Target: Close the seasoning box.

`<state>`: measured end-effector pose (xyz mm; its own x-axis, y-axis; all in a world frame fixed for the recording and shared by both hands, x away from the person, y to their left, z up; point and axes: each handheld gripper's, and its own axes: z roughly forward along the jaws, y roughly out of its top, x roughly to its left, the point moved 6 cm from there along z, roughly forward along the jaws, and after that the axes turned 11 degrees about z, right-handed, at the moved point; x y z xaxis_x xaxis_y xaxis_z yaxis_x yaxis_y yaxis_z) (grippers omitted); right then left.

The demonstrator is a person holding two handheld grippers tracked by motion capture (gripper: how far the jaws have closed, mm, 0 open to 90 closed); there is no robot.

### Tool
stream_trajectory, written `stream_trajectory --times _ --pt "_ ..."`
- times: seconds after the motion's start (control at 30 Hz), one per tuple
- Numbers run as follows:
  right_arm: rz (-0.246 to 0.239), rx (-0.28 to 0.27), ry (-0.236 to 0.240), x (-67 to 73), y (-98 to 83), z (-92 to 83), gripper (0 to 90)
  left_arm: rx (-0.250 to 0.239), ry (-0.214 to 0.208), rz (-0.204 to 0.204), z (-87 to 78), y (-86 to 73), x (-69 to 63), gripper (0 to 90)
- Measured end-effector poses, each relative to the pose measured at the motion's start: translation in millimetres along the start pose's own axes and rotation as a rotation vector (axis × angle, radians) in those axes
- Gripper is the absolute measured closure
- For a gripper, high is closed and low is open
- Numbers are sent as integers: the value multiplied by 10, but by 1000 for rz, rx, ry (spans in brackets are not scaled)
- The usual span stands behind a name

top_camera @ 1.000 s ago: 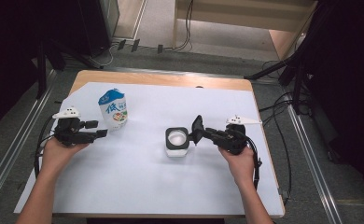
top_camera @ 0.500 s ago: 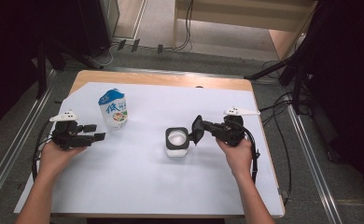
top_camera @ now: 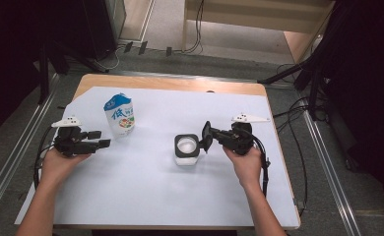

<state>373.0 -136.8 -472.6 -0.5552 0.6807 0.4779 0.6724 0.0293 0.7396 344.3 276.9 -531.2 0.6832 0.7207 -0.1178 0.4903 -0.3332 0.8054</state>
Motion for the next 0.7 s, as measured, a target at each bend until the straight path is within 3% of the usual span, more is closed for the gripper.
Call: stream_trajectory --times 0.7 --pt "-28 29 19 139 -70 133 900 15 -16 -6 46 -15 -15 376"
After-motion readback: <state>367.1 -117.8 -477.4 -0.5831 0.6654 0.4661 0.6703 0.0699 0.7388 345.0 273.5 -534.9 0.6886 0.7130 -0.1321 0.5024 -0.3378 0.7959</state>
